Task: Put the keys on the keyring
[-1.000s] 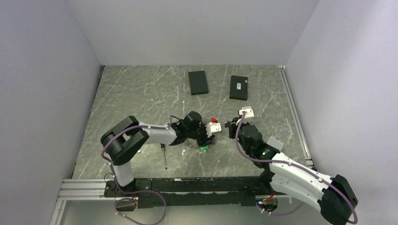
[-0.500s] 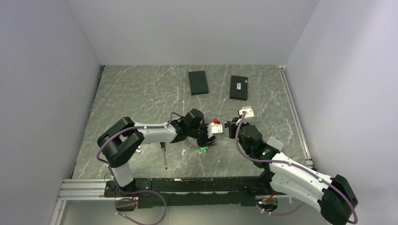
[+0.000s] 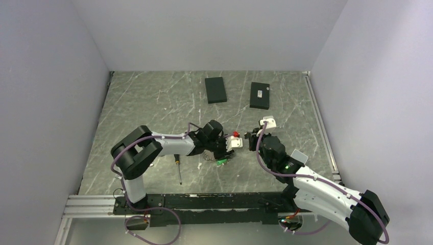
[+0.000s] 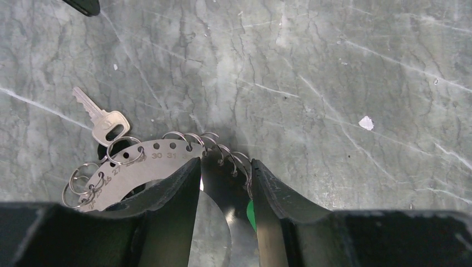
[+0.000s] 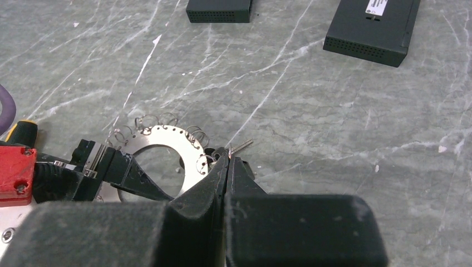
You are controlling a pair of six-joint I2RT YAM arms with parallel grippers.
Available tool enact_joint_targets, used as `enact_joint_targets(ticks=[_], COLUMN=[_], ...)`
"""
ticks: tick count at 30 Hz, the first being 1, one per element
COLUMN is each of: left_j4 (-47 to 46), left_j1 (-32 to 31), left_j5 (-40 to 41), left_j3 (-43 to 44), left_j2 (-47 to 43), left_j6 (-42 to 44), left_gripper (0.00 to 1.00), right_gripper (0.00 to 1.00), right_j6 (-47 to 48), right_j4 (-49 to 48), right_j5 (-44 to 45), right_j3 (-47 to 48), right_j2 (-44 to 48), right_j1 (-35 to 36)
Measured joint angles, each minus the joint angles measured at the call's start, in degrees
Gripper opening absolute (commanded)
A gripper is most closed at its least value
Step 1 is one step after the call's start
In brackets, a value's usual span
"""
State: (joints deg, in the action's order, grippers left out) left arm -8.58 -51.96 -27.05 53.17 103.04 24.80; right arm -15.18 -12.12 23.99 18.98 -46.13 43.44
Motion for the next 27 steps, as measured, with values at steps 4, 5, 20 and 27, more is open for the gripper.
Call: enact_joint_targets(ticks=[4,5,20,27], left_j4=[-0.9,-1.2,-1.4,-1.7], left_j1=[0.0,0.0,0.0,0.0], left_j5=[0.0,0.0,0.0,0.0], left_j3=[0.0,0.0,1.0,1.0], left_j2=[0.0,0.1,0.8,0.8], left_j6=[0.0,0.0,-0.1,-0.6], left_gripper=[0.41,0.40,0.09,0.00], right_gripper=[0.00,0.00,0.00,0.00], right_j6=[0.0,0.0,0.0,0.1], right_j4=[0.0,0.0,0.0,0.0], right_j5=[0.0,0.0,0.0,0.1], right_j3=[0.0,0.0,0.0,0.0], right_j2=[0.0,0.0,0.1,0.1], right_j1=[0.1,0.1,0.3,0.3])
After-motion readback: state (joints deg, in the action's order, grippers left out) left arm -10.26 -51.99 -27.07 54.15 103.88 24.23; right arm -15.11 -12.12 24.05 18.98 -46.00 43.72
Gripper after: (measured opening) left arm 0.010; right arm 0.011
